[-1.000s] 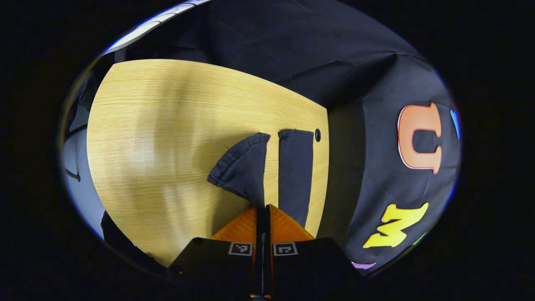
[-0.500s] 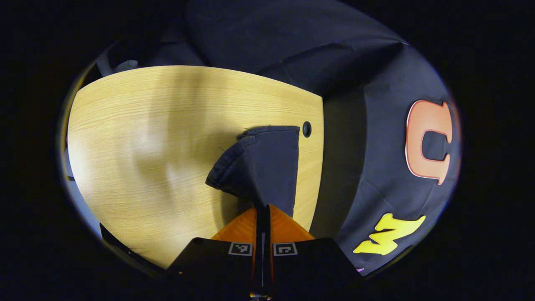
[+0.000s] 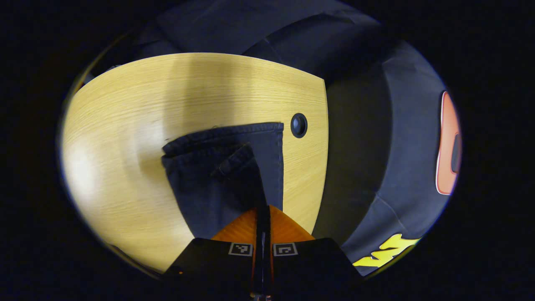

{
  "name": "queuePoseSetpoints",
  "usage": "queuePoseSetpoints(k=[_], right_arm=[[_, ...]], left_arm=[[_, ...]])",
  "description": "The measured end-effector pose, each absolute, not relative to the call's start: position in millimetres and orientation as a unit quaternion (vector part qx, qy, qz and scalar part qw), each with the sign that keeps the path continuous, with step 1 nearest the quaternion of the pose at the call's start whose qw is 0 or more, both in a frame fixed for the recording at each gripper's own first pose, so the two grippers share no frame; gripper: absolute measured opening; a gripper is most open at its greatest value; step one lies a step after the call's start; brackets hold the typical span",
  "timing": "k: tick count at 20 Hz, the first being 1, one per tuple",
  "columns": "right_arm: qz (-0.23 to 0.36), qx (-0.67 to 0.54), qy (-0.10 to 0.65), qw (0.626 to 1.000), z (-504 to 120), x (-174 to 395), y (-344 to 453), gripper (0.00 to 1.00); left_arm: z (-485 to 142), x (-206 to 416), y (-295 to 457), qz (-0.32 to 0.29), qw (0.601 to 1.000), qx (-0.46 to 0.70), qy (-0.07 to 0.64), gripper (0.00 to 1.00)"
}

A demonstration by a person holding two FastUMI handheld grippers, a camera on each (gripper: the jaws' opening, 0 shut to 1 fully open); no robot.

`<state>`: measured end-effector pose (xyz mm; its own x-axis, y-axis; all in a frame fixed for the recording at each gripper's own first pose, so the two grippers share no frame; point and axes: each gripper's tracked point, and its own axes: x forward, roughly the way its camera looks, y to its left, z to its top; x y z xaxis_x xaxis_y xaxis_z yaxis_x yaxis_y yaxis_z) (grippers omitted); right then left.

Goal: Grasp the waist and the cuffs of the jeans and fold them to make the two legs overlap; first hold the waist and fold one-third of the jeans toward the cuffs, then hold the cuffs and fold the remaining one-third in the same direction to finish folding.

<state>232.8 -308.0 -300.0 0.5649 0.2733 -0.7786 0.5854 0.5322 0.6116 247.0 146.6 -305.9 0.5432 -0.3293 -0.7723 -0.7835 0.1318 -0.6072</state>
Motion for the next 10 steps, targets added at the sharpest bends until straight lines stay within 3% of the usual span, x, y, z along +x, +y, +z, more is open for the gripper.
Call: queuePoseSetpoints(k=[2,8,10], right_arm=[[-0.108,0.5,0.458,0.727,-312,243,-307,0.02],[-0.124,0.522,0.47,0.701,-346,258,-307,0.02],[-0.134,0.53,0.462,0.699,-349,260,-308,0.08]], left_arm=[[-323,257,143,0.186,0.618,-0.61,0.459,0.04],[-357,271,136,0.201,0.595,-0.615,0.478,0.05],[-349,279,138,0.196,0.598,-0.618,0.471,0.1]])
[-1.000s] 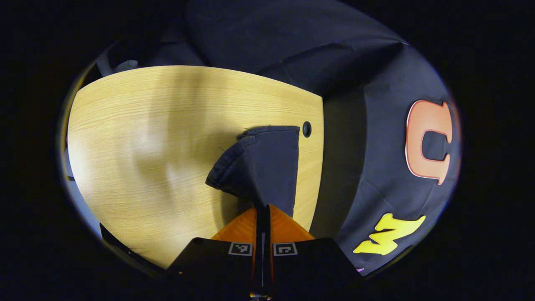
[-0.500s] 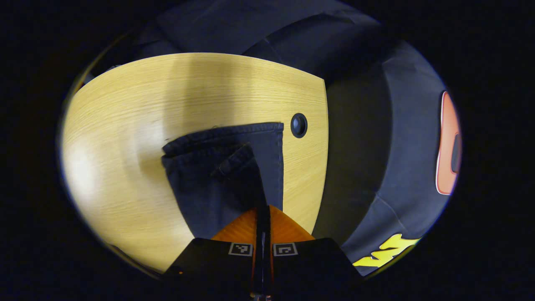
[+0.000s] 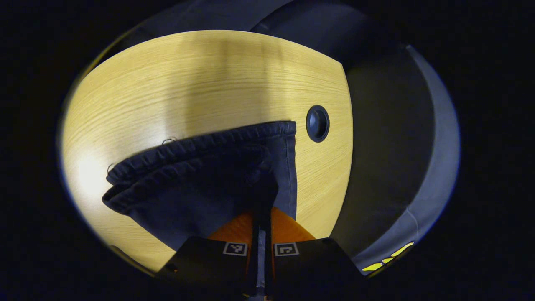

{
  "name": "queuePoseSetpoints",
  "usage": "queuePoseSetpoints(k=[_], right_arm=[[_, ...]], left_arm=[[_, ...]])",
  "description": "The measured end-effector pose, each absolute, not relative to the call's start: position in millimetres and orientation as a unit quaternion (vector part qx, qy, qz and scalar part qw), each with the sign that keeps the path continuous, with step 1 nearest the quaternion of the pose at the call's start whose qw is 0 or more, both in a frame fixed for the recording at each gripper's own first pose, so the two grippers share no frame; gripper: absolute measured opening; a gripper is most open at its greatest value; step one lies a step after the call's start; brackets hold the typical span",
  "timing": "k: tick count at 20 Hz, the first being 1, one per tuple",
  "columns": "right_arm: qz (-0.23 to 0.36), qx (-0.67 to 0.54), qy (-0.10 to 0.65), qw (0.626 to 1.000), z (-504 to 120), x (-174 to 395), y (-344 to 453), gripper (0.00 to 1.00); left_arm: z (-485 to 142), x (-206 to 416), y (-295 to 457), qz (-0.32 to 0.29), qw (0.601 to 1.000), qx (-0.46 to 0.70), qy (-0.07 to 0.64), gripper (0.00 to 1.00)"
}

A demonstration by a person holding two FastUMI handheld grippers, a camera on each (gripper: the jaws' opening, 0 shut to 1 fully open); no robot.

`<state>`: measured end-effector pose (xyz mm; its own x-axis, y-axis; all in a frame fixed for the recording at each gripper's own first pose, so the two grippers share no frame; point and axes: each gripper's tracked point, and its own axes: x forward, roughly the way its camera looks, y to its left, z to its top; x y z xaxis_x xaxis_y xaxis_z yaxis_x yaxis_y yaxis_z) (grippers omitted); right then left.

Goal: Grasp the waist and the cuffs of the jeans and fold them to make the two legs overlap; first hold the waist and fold one-third of the jeans toward the cuffs, then hold the cuffs and fold the remaining one-third in the same direction to finish folding.

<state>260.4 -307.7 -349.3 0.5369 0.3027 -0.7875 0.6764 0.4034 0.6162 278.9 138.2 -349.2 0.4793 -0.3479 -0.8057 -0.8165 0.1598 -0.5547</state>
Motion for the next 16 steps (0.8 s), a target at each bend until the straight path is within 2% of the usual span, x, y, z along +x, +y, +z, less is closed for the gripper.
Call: queuePoseSetpoints(k=[1,2,3,4,6,8,9,10,15,16], right_arm=[[-0.134,0.538,0.453,0.698,-347,264,-307,0.07],[-0.134,0.542,0.445,0.7,-346,267,-305,0.05],[-0.134,0.544,0.437,0.704,-344,270,-305,0.17],[-0.127,0.548,0.428,0.708,-338,272,-303,0.37],[-0.121,0.544,0.419,0.716,-325,272,-298,0.63],[-0.121,0.524,0.419,0.731,-317,266,-294,0.88],[-0.123,0.518,0.415,0.738,-313,264,-294,0.89],[-0.126,0.51,0.409,0.747,-306,259,-294,0.96],[-0.1,0.436,0.369,0.815,-254,231,-293,0.96],[-0.092,0.408,0.356,0.836,-239,223,-294,0.97]], left_arm=[[-341,285,139,0.187,0.606,-0.615,0.468,0.12],[-331,291,140,0.179,0.614,-0.61,0.468,0.29],[-322,297,141,0.172,0.626,-0.599,0.469,0.46],[-312,303,143,0.168,0.636,-0.589,0.469,0.62],[-292,313,151,0.169,0.656,-0.571,0.464,0.96],[-266,324,161,0.168,0.674,-0.561,0.451,1.0],[-250,330,164,0.167,0.682,-0.557,0.444,1.0],[-230,337,167,0.16,0.695,-0.55,0.435,0.97],[-109,354,188,0.119,0.836,-0.379,0.378,0.97],[-75,330,168,0.114,0.862,-0.342,0.356,0.97]])
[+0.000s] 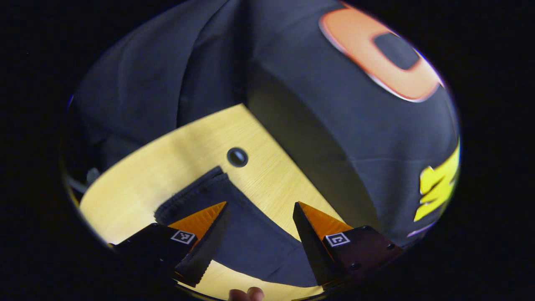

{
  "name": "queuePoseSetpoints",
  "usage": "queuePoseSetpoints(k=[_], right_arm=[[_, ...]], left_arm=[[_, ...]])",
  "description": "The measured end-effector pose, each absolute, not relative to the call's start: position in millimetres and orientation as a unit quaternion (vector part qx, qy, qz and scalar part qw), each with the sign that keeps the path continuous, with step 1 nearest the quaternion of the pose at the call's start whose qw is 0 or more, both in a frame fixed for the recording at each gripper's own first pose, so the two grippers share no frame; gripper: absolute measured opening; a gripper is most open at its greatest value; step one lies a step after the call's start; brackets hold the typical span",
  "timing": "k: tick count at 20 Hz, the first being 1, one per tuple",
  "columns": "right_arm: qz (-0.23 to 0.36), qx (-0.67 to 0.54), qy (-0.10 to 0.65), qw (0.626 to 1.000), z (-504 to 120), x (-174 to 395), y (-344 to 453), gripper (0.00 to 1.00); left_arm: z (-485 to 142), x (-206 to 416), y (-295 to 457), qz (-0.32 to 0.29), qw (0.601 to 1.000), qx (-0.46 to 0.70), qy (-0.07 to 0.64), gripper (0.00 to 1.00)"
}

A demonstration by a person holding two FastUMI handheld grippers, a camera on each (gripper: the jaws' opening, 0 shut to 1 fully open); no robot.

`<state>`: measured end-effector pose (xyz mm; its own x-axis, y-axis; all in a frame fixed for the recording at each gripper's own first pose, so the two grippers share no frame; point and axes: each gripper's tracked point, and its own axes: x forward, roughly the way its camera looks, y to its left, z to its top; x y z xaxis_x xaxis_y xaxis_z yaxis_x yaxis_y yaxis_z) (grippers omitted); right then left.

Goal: Grasp the waist and the cuffs of the jeans and fold them to make the two legs overlap; first hold the waist and fold one-third of the jeans toward the cuffs, then hold the cuffs and fold the remaining one-third in the same direction to finish folding.

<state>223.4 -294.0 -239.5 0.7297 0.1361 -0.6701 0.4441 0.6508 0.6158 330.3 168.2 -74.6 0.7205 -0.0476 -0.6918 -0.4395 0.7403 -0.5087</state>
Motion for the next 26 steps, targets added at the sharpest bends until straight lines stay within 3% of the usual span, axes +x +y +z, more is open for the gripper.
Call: queuePoseSetpoints(k=[1,5,7,8,10,13,16,19,20,21,22,26], right_arm=[[-0.084,0.376,0.34,0.858,-223,216,-296,0.97],[-0.069,0.24,0.238,0.939,-143,181,-294,0.96],[-0.049,0.184,0.185,0.964,-104,157,-277,0.96],[-0.037,0.165,0.157,0.973,-86,140,-265,0.89],[-0.029,0.133,0.102,0.985,-62,100,-253,0.89],[-0.049,0.091,0.094,0.99,-70,57,-242,0.99],[-0.075,0.106,0.107,0.986,-91,41,-235,1.0],[-0.098,0.132,0.126,0.978,-117,29,-253,0.94],[-0.107,0.137,0.131,0.976,-126,27,-262,1.0],[-0.116,0.14,0.136,0.974,-137,26,-270,0.94],[-0.127,0.142,0.142,0.971,-148,29,-279,1.0],[-0.155,0.156,0.167,0.961,-199,51,-312,0.99]], left_arm=[[-42,356,166,0.105,0.887,-0.305,0.331,0.97],[51,319,139,0.061,0.955,-0.179,0.229,0.97],[84,301,126,0.056,0.973,-0.138,0.177,0.97],[100,286,114,0.052,0.979,-0.117,0.158,0.97],[119,262,85,0.03,0.988,-0.09,0.121,0.97],[120,225,52,0.005,0.993,-0.063,0.099,0.97],[110,194,25,-0.001,0.991,-0.076,0.109,0.97],[107,184,18,-0.006,0.992,-0.071,0.108,0.97],[105,180,15,-0.008,0.992,-0.068,0.109,0.97],[105,180,14,-0.009,0.992,-0.063,0.112,0.97],[107,178,13,-0.01,0.992,-0.058,0.115,0.97],[127,182,10,-0.007,0.993,-0.044,0.105,0.97]])
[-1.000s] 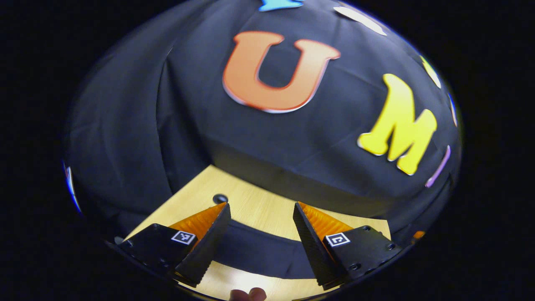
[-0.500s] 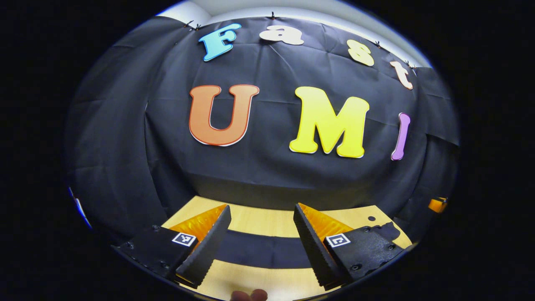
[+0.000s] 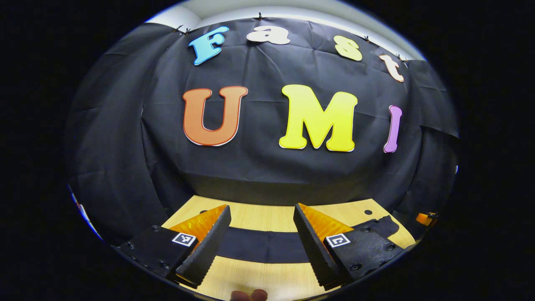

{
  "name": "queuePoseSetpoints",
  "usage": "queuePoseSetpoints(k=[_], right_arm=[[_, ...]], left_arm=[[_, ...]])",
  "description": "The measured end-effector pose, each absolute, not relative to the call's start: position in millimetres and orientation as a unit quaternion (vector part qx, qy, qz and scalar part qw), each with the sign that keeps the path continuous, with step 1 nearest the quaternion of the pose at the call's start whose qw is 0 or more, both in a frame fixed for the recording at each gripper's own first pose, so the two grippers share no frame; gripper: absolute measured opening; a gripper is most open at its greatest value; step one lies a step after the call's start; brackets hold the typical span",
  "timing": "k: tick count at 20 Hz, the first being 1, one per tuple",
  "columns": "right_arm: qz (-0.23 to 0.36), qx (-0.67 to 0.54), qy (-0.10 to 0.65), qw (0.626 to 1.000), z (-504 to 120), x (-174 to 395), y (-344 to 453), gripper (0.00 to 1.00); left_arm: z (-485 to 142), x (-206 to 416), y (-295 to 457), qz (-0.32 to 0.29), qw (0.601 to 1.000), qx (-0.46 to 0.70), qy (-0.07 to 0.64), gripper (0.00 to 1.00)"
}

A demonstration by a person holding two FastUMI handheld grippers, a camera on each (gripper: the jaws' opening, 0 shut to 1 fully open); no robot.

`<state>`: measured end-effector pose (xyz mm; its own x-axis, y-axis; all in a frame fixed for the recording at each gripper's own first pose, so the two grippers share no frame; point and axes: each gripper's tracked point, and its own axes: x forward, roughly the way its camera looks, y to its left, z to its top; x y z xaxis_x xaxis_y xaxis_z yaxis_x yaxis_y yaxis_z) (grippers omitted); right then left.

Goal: Grasp the waist and the cuffs of the jeans and fold them to make the two legs overlap; first hold the waist and fold one-third of the jeans toward the cuffs, then hold the cuffs and fold the remaining one-third in the same direction to finish folding.

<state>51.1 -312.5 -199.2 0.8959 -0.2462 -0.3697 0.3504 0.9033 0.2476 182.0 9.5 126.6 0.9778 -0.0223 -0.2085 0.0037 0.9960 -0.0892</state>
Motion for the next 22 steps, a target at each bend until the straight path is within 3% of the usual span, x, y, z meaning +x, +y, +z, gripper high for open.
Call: queuePoseSetpoints(k=[5,6,7,8,9,11,15,16,19,22], right_arm=[[-0.192,0.215,0.217,0.933,-285,122,-366,0.99],[-0.2,0.217,0.228,0.928,-299,130,-376,0.94],[-0.205,0.21,0.238,0.926,-310,139,-386,0.99],[-0.208,0.201,0.248,0.925,-324,147,-392,0.94],[-0.208,0.199,0.256,0.923,-333,152,-398,0.99],[-0.202,0.202,0.27,0.919,-349,164,-401,0.94],[-0.191,0.208,0.281,0.917,-364,172,-400,0.94],[-0.186,0.204,0.288,0.917,-369,169,-399,0.99],[-0.174,0.199,0.295,0.918,-376,173,-397,0.9],[-0.165,0.208,0.301,0.916,-376,179,-390,0.57]], left_arm=[[127,183,-2,0.004,0.992,-0.038,0.12,0.97],[124,183,-6,0.008,0.991,-0.039,0.127,0.96],[118,182,-10,0.008,0.99,-0.038,0.138,0.96],[111,182,-15,0.009,0.988,-0.034,0.149,0.96],[109,181,-16,0.011,0.988,-0.026,0.154,0.97],[107,182,-17,0.018,0.987,-0.019,0.157,0.98],[100,180,-14,0.033,0.985,-0.025,0.165,0.98],[98,180,-10,0.038,0.985,-0.03,0.167,0.98],[94,178,-4,0.044,0.982,-0.054,0.174,0.98],[90,175,8,0.057,0.979,-0.072,0.18,0.98]])
